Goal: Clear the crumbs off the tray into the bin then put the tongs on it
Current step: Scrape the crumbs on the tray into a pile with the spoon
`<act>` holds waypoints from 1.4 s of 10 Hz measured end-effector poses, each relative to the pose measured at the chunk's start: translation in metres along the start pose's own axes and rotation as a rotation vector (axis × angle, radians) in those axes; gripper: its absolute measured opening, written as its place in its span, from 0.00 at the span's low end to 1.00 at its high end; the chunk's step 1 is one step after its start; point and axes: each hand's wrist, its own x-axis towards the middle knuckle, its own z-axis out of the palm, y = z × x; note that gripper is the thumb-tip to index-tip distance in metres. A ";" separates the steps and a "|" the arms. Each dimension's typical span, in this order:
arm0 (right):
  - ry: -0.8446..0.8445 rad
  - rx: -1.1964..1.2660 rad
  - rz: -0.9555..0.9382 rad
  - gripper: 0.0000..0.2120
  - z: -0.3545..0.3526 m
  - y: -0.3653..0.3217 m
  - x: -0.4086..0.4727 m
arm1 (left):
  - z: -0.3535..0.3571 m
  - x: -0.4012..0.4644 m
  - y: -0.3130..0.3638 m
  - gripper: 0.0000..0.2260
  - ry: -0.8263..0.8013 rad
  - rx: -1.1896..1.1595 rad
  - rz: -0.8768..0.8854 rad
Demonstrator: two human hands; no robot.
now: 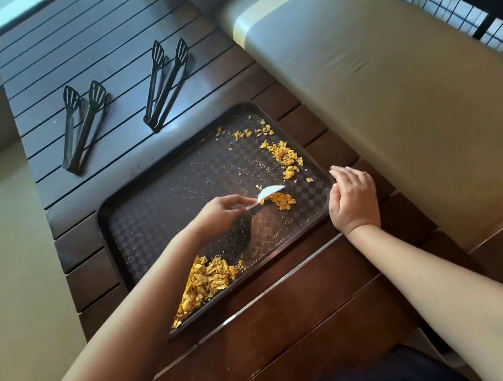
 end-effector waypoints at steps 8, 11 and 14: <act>0.007 -0.006 -0.015 0.22 0.001 0.003 0.000 | 0.002 -0.006 -0.001 0.12 -0.044 -0.028 -0.007; 0.008 -0.002 -0.009 0.22 0.000 0.001 0.000 | 0.001 -0.001 -0.023 0.13 0.460 -0.287 -0.128; 0.004 0.004 -0.011 0.22 0.000 0.000 -0.001 | 0.024 -0.026 -0.010 0.12 0.028 -0.135 -0.051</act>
